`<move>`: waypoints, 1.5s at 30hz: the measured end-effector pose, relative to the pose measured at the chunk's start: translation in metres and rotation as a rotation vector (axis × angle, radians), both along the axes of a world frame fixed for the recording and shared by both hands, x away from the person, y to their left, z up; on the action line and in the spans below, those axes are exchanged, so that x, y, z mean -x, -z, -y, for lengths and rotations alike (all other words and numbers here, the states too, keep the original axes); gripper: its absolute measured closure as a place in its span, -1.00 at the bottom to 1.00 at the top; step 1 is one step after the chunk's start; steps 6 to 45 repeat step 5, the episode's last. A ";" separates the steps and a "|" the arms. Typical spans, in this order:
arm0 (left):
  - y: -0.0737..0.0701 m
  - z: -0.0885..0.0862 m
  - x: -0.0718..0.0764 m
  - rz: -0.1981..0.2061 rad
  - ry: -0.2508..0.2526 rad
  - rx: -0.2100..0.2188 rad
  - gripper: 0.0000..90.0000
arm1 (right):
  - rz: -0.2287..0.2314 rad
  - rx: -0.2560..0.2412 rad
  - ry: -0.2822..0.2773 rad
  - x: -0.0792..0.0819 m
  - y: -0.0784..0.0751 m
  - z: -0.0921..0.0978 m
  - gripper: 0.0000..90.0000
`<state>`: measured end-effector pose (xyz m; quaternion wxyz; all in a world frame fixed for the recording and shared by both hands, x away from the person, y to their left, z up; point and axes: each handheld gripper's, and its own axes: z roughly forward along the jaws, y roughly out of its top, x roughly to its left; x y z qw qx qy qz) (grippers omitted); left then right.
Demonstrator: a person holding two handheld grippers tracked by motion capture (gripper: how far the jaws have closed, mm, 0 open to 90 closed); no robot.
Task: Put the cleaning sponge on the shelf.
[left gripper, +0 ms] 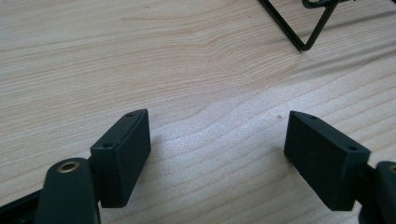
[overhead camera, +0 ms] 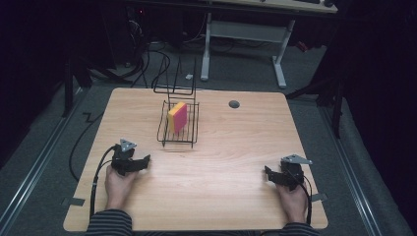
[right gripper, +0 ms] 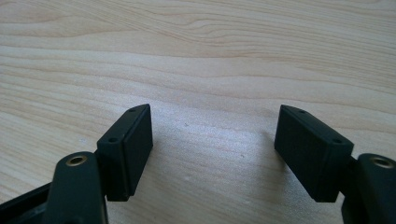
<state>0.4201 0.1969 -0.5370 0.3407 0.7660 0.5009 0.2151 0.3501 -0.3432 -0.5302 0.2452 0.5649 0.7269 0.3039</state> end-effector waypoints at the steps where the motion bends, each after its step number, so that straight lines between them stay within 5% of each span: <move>1: 0.000 0.000 0.000 0.000 -0.001 -0.001 -0.48 | 0.001 0.002 -0.003 0.000 0.000 0.000 -0.38; 45: 0.000 0.000 0.001 0.000 -0.002 -0.002 -0.48 | 0.003 0.003 -0.004 0.000 0.000 0.000 -0.38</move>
